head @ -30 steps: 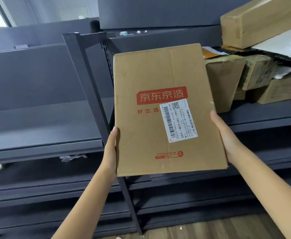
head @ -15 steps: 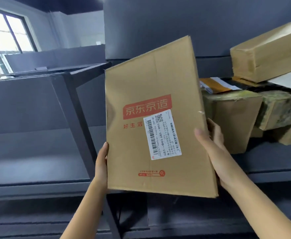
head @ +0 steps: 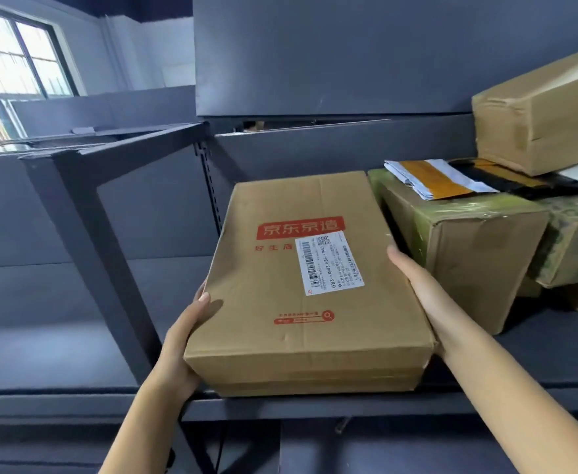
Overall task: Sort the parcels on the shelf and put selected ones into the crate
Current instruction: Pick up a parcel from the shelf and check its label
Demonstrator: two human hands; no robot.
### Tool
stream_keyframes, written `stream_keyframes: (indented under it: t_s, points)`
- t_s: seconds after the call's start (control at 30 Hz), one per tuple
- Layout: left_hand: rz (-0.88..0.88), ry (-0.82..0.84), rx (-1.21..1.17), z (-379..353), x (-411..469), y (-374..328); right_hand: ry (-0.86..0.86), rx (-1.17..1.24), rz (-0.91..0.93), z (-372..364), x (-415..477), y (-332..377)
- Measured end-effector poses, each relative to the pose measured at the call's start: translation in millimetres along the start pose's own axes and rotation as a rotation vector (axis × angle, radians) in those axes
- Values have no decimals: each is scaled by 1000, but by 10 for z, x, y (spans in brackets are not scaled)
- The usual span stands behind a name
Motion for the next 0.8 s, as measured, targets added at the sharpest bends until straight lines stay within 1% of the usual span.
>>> stream_keyframes:
  t_s: [0.1, 0.2, 0.3, 0.37, 0.47, 0.63, 0.7, 0.8]
  points:
    - [61, -2, -37, -21, 71, 83, -17, 44, -44, 20, 229, -15]
    - [67, 64, -26, 6, 165, 105, -48, 108, -96, 19, 411, -88]
    - [50, 98, -5, -30, 257, 114, -69, 143, -97, 19, 579, -94]
    - [72, 72, -17, -41, 295, 143, -87, 139, -82, 36, 680, -96]
    - [107, 15, -27, -27, 371, 216, -102, 111, -60, 55, 780, -129]
    - [101, 32, -65, -69, 460, 288, -160, 11, -78, 46, 811, 1]
    - [73, 28, -87, -68, 487, 316, -162, -53, -43, 18, 783, 70]
    - [60, 39, -53, -52, 495, 319, -176, -161, 32, 15, 750, 106]
Point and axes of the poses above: each hand's wrist, its own x-axis towards the middle knuckle, its own z-axis out of the back of the hand, y = z × x, the point moved 1 cm from there along x, towards the middle knuckle, and after that the axes turned 15 degrees about -z, right-handed, at the moved point
